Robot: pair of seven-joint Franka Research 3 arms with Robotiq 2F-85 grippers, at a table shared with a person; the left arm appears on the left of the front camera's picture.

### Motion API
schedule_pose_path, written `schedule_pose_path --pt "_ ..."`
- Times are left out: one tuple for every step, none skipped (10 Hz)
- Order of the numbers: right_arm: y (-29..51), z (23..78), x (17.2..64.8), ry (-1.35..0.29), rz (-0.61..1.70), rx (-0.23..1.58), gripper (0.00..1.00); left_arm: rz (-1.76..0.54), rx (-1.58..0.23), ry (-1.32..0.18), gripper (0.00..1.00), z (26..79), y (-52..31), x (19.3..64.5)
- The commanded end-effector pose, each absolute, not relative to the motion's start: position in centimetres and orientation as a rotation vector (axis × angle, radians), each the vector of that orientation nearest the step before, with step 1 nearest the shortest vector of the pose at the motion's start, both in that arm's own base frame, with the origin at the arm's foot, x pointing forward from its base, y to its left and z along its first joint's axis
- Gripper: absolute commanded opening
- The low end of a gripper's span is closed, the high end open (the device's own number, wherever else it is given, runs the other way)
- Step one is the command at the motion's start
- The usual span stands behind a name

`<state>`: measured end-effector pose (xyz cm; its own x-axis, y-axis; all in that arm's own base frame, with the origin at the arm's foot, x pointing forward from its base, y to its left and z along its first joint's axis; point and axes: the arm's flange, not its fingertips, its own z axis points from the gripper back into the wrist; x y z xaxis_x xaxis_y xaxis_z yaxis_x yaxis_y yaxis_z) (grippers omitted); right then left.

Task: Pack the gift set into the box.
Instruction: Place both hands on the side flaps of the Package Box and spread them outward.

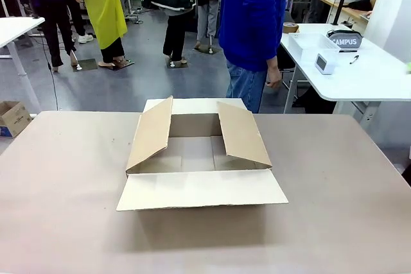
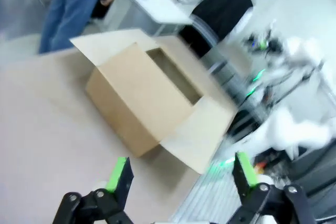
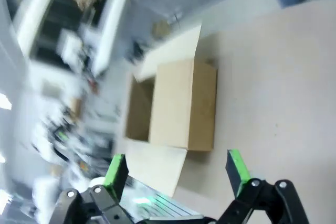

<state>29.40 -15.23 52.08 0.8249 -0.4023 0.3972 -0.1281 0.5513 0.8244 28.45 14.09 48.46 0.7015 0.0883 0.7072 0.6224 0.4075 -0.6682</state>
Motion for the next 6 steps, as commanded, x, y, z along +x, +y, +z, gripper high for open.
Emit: schedule_pose_path --pt "-19.2 43.9 25.2 -0.68 -0.348 1.15 1.0 -0.064 -1.359 -0.72 1.0 41.8 17.9 28.7" --pt "-21.5 40.6 24.6 -0.658 -0.411 1.211 1.0 0.035 -1.374 -0.771 1.0 39.4 19.2 28.2" --pt "-22.7 37.5 24.0 -0.637 -0.484 1.207 1.0 0.123 -1.37 -0.835 1.0 37.9 20.2 27.7" --pt "-22.9 35.7 23.7 -0.637 -0.504 1.187 1.0 0.152 -1.313 -0.815 1.0 37.5 20.1 27.8" --pt "-22.3 34.9 23.5 -0.649 -0.467 1.125 1.0 0.139 -1.259 -0.8 1.0 37.5 19.9 28.1" --pt "-27.8 39.1 23.3 -0.643 -0.53 1.187 1.0 0.142 -1.349 -0.791 1.0 37.2 23.0 26.8"
